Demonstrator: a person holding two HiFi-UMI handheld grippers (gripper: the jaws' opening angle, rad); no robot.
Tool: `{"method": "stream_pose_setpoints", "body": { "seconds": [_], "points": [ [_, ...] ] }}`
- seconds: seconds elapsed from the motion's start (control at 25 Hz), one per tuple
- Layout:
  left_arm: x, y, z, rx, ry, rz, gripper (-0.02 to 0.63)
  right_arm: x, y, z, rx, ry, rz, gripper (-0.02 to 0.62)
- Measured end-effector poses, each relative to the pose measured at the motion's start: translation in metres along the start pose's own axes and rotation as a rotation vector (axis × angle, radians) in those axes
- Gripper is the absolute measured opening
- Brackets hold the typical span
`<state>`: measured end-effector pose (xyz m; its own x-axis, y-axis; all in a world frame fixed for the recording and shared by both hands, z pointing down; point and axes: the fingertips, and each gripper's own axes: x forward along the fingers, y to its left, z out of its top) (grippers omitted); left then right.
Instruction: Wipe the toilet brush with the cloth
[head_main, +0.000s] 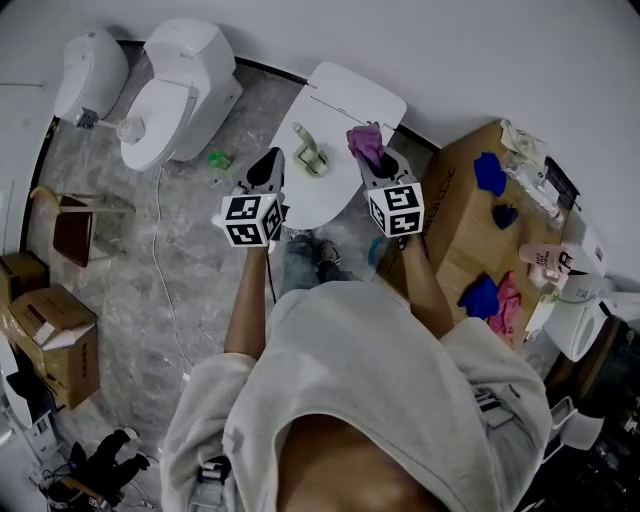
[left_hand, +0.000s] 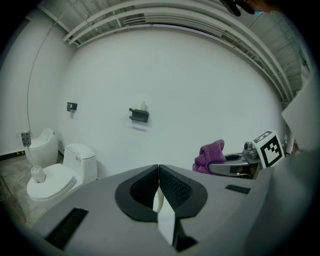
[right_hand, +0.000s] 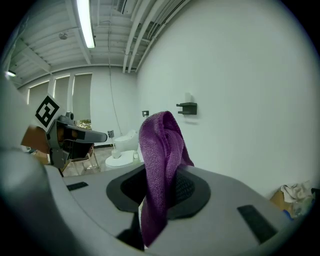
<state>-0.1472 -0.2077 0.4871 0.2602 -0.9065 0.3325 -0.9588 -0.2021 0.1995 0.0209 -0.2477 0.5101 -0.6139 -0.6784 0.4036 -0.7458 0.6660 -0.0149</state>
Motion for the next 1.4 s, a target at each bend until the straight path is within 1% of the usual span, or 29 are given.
{"method": "stream_pose_setpoints", "body": {
  "seconds": [0.36,0.8,1.4],
  "points": [
    [-0.012,-0.007,0.020,0.025,-0.054,0.016,0.020,-0.017,-0.002,0.033,-0.033,-0.075,-0.009,0.101],
    [-0.022,-0.010,0.023,0.040,-0.073,0.032,0.020,-0.028,0.002,0.039,-0.046,-0.102,-0.011,0.101],
    [-0.025,-0.008,0.031,0.055,-0.092,0.046,0.020,-0.027,-0.001,0.048,-0.050,-0.123,-0.015,0.101]
  ]
}}
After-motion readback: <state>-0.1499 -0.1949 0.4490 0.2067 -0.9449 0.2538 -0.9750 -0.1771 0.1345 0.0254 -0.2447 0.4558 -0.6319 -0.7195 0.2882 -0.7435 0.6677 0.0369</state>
